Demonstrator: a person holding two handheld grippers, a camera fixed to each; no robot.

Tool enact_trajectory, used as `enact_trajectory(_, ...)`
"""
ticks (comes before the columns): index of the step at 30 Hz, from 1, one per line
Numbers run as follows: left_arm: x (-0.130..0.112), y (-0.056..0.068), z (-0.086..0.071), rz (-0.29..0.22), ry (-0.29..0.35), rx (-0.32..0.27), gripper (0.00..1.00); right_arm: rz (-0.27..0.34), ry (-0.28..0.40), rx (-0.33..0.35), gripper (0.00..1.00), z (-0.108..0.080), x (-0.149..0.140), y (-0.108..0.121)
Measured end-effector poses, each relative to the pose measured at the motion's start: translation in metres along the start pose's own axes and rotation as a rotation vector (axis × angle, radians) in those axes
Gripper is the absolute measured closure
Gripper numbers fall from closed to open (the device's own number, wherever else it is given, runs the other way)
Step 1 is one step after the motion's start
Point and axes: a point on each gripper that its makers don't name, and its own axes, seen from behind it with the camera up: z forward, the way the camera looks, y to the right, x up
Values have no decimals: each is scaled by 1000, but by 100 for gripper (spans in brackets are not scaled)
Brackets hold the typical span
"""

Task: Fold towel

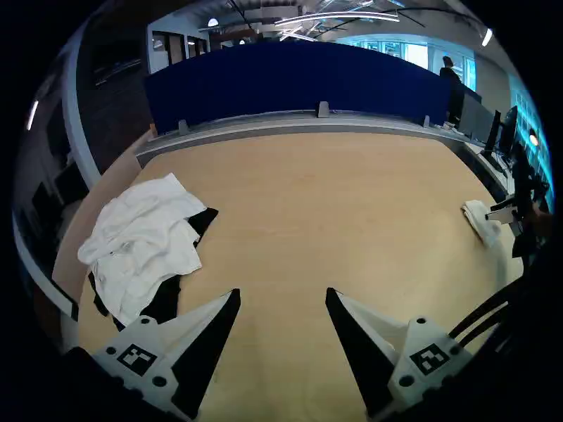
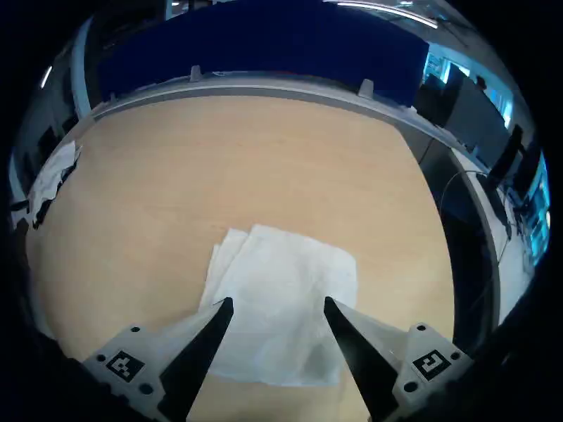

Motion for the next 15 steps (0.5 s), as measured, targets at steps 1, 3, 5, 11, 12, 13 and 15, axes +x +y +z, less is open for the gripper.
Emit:
enact_trajectory(1,0,0,0,-1,0,1,10,-6,-3,1,0,3,3,0)
enact_trajectory(3,1,-1,0,-3,0,3,10,-15,-8,4,0,9,8,1)
enact_trajectory(5,1,-2,0,-5,1,7,10,-21,-13,5,0,16,11,1)
enact_trajectory(11,2,-6,-1,-7,-1,17,10,-15,-36,8,0,32,12,1)
enact_trajectory(12,2,-6,-1,-7,-1,19,10,-12,-40,8,0,34,11,1)
enact_trajectory(13,2,-7,-1,-7,-1,21,10,-9,-46,7,0,36,10,1)
enact_trajectory(15,2,-8,-1,-8,-1,23,10,-3,-55,5,0,39,7,2)
